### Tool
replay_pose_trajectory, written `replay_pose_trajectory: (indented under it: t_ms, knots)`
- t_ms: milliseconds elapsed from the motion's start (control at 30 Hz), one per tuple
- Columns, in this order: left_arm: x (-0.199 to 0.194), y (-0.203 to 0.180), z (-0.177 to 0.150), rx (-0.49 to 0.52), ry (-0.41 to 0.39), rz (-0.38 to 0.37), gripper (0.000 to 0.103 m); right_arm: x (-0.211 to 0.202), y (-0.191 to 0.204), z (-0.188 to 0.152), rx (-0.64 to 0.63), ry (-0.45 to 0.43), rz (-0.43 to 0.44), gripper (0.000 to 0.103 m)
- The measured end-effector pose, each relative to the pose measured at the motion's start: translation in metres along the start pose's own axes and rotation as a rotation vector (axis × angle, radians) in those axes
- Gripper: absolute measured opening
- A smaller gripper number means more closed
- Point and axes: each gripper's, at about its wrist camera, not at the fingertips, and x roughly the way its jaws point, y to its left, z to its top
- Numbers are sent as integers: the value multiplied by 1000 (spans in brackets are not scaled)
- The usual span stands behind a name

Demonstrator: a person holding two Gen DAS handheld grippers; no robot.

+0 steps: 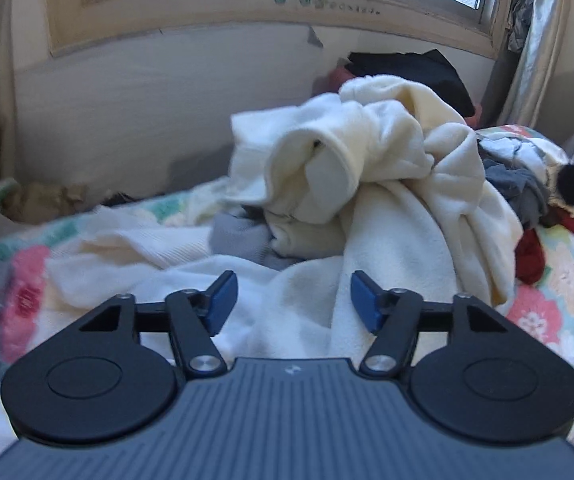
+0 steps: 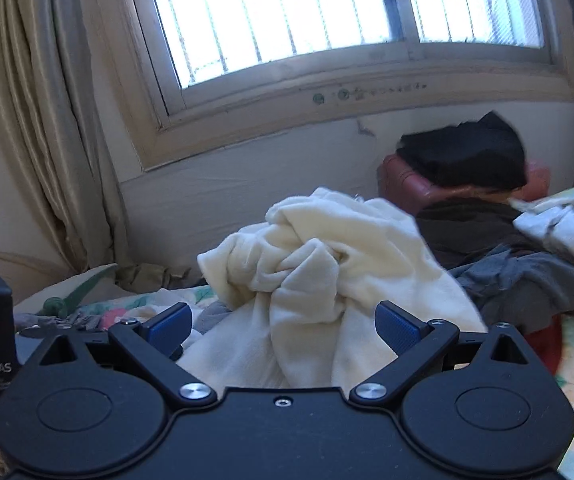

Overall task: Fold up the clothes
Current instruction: 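Grasp the cream fleece hoodie from the pile with both grippers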

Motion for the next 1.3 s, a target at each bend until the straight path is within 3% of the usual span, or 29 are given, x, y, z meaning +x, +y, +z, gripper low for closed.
replay_pose_trajectory:
  t_ms: [167,233,400,533,667,800,833,867,900,933,967,1000,1100,1300]
  knots:
    - [12,-1,2,4,-31,-22,89,34,-15,-9,89,-24,58,100]
    - [20,-2,5,-2,-30,-41,89,47,-16,-10,66,-6,47,100]
    - [38,-5,15,-26,-39,-94,89,70,-29,-13,-15,0,-94,100]
    - [56,-8,21,-37,-23,-94,95,81,-45,-13,-45,20,-123,100]
    - [67,-11,23,-54,5,-130,95,95,-76,-13,91,28,-108,103]
    - [69,-13,21,-52,8,-129,94,118,-102,-22,275,56,13,103]
    - [71,-12,21,-53,-2,-141,87,123,-103,-24,302,59,33,103]
    - [73,-11,21,-56,-12,-170,68,128,-105,-26,328,62,53,103]
    - [76,-10,20,-69,-10,-219,56,133,-107,-28,354,65,73,101]
    - [78,-8,20,-83,-8,-270,37,133,-102,-27,336,63,76,95]
    - [81,-8,20,-94,-24,-331,21,132,-96,-26,308,59,75,79]
    - [85,-8,19,-95,-46,-377,19,129,-88,-23,265,55,57,65]
    - [87,-12,18,-84,-50,-377,17,116,-71,-18,169,39,30,42]
    - [70,-18,23,-54,-84,-399,13,76,-43,-16,65,-27,52,32]
